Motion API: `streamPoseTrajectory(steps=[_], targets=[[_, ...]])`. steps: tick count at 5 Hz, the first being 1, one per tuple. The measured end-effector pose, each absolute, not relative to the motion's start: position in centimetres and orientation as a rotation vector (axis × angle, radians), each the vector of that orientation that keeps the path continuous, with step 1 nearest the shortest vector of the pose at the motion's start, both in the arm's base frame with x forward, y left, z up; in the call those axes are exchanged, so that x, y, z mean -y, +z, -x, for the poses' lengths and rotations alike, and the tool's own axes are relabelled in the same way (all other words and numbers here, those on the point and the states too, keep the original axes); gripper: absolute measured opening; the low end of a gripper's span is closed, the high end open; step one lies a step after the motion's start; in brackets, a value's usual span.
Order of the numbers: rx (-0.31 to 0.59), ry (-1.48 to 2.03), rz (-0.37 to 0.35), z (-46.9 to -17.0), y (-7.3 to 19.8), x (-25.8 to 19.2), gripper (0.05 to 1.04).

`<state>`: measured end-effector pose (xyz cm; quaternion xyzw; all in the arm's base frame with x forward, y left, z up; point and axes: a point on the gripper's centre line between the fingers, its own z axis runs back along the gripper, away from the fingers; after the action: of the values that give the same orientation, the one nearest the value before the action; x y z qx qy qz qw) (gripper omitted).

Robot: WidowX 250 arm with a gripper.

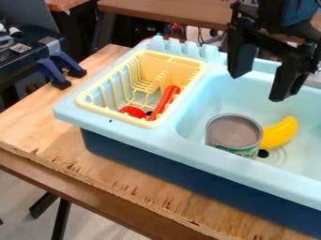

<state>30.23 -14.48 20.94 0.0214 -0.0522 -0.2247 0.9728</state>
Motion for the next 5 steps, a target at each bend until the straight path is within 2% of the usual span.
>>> streamPoseTrajectory(steps=[1, 2, 3, 5], targets=[[0.068, -0.455, -0.053, -30.3, 19.6, 14.5, 1.007], [0.124, -0.435, -0.011, -31.4, 18.3, 13.4, 1.007], [0.186, -0.436, -0.011, -32.0, 19.2, 11.4, 1.007], [0.217, -0.365, -0.039, -31.8, 20.5, 7.0, 1.007]])
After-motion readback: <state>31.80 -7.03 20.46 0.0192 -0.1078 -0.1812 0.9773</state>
